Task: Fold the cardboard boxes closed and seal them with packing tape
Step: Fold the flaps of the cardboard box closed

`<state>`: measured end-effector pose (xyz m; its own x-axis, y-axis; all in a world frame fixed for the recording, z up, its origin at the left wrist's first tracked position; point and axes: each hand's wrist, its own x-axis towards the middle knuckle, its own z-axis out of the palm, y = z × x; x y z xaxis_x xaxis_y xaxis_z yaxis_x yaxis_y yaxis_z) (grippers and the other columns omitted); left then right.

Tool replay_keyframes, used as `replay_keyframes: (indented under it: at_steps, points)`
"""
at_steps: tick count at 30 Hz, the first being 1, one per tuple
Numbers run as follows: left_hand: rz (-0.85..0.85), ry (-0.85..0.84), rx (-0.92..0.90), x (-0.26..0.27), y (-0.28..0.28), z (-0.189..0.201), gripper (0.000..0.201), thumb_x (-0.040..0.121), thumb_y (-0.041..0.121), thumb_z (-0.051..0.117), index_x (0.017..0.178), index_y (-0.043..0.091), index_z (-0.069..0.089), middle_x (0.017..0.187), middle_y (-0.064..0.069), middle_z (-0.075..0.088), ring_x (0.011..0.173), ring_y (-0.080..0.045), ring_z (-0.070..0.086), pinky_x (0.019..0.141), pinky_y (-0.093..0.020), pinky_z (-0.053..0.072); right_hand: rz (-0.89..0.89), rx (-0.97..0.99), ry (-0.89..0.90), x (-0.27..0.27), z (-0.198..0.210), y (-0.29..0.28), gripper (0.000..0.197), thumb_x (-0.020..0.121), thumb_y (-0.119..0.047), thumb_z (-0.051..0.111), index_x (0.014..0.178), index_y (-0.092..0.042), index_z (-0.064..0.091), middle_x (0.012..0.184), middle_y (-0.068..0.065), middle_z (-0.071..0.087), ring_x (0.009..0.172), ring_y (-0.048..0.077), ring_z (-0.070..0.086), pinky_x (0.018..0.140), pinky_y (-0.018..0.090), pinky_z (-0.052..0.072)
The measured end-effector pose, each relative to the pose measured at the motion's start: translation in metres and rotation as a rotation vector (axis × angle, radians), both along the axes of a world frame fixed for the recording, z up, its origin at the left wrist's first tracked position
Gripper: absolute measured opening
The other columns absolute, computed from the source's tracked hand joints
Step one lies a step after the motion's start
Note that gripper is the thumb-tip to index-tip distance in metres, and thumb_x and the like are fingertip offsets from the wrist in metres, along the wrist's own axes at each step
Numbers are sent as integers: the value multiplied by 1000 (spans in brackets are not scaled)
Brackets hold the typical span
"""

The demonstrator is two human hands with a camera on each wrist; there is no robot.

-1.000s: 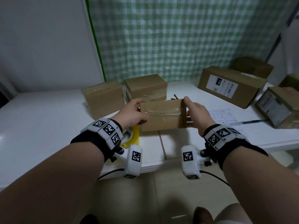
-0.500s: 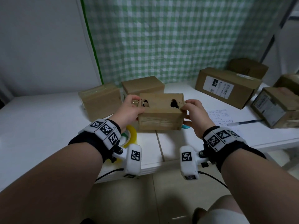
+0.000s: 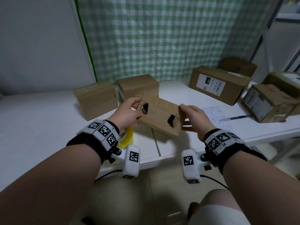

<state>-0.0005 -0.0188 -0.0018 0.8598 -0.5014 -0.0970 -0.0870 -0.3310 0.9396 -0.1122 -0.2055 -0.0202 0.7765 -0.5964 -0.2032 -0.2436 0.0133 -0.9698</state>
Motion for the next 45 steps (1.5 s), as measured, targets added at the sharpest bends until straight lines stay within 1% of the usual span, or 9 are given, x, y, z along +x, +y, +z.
replay_keyframes:
  at_steps: [9,13,16,23,28,32,36,39,45]
  points:
    - [1,-103,-43,-6,-7,7,70,80,5,69,140,23,40,136,1,44,124,-16,46,103,-36,43,199,11,155,-10,9,7,54,86,-53,58,115,-8,52,114,15,59,76,32,69,71,35,60]
    - [-52,-90,13,-16,-18,7,57,86,3,63,139,11,42,116,2,55,101,-10,53,79,-18,46,340,-60,277,-12,7,17,48,89,-49,57,114,-8,49,104,17,62,70,30,66,72,37,59]
    - [-114,-40,66,-18,-16,8,51,89,14,62,138,10,45,132,-5,55,106,-14,56,87,-22,46,376,-96,298,-15,7,19,30,94,-39,53,95,-9,53,89,15,66,66,26,63,67,34,55]
    - [-270,-234,384,-24,-8,-3,103,65,38,83,149,18,25,142,2,43,121,-16,48,98,-26,39,500,-151,300,-20,8,18,27,96,-30,51,99,-7,66,95,8,69,78,22,64,73,32,52]
    - [-316,-267,485,-25,-11,-2,115,52,38,82,148,26,21,135,-5,43,114,-22,51,98,-37,46,139,-271,110,-16,7,11,21,83,-22,67,68,-9,60,67,9,59,63,24,56,64,34,51]
    - [-400,-215,485,-22,0,5,97,62,17,80,145,26,30,130,-1,44,113,-19,50,98,-36,47,-3,-492,105,-14,7,2,10,83,-30,65,88,-22,66,95,5,62,90,22,58,84,35,49]
    - [-442,-80,371,-17,14,7,84,63,-1,76,136,28,45,124,5,52,108,-14,54,88,-28,51,156,-497,146,-14,5,8,34,94,-27,53,127,-23,60,136,3,51,125,20,47,108,35,37]
    - [-325,-46,193,-14,20,-1,70,65,-4,78,126,23,55,122,5,55,109,-12,55,81,-20,49,222,-415,142,-12,0,18,40,99,-28,41,138,-21,50,144,0,46,132,19,40,112,33,30]
    - [-103,-20,-72,-8,24,-21,48,72,2,78,113,19,59,120,3,62,118,-10,53,104,-31,42,217,-307,88,-8,-12,30,42,102,-33,22,140,-25,40,141,2,43,130,18,38,107,29,29]
